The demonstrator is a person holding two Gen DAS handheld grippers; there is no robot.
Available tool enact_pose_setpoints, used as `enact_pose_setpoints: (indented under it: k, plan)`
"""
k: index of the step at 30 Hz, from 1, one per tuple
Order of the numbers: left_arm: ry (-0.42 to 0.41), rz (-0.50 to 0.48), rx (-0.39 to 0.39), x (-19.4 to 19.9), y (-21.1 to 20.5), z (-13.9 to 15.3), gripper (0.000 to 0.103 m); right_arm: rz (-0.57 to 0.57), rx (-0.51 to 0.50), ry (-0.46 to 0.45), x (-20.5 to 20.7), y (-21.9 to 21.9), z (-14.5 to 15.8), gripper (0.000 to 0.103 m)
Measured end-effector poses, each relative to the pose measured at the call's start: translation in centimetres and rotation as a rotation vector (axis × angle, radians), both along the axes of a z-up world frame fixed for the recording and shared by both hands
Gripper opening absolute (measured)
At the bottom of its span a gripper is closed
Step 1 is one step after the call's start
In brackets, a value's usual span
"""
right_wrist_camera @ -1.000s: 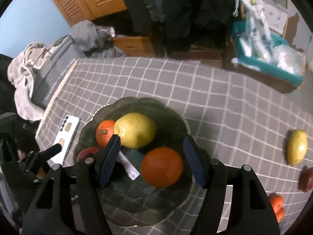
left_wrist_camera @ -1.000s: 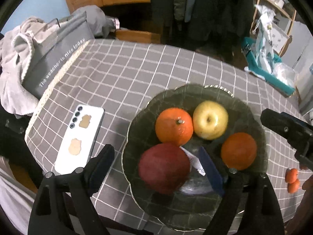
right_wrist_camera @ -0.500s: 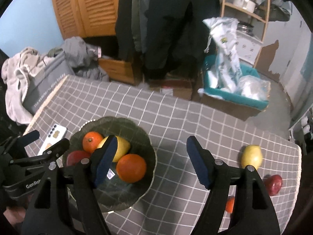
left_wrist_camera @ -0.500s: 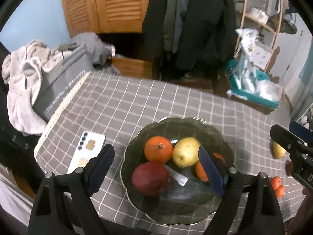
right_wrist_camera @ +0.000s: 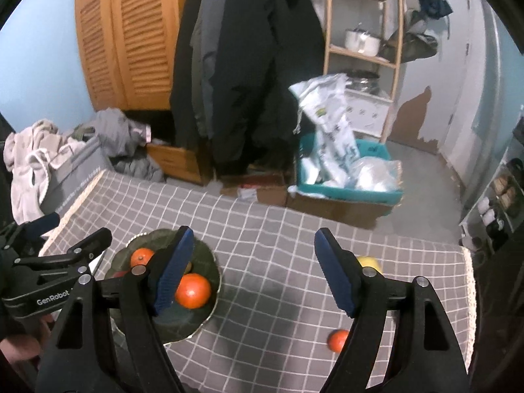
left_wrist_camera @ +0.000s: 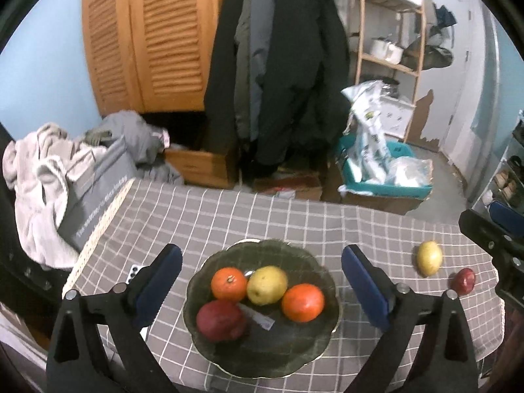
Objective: Organize fruits
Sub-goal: 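Raise both tools away from the bowl toward the remaining loose fruit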
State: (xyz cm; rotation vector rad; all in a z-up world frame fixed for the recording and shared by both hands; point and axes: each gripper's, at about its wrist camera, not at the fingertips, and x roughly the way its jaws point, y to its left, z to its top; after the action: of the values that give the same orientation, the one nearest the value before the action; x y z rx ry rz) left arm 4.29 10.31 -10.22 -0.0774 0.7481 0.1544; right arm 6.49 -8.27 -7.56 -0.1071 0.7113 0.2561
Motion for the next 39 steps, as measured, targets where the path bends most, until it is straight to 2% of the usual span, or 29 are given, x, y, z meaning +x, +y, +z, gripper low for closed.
enact_pose_setpoints:
  k: [5, 16, 30, 39]
  plan:
    - [-0.049, -0.044, -0.003, -0.8, -2.1, 2.0, 0.103, -0.032, -0.013, -0.062, -1.6, -1.8, 1.8, 0.084]
    - [-0.099, -0.123, 0.001, -1.7, -6.1, 4.6, 0.103, -0.102, 0.014, -0.146, -4.2, -6.5, 4.7, 0.084]
    - [-0.094, -0.196, 0.013, -1.4, -10.3, 4.9, 0.103, -0.18, 0.004, -0.167, -5.6, -11.3, 5.4, 0.084]
    - [-0.053, -0.238, 0.018, -0.8, -12.8, 3.7, 0.103, -0.219, -0.003, -0.135, -5.3, -13.6, 4.3, 0.084]
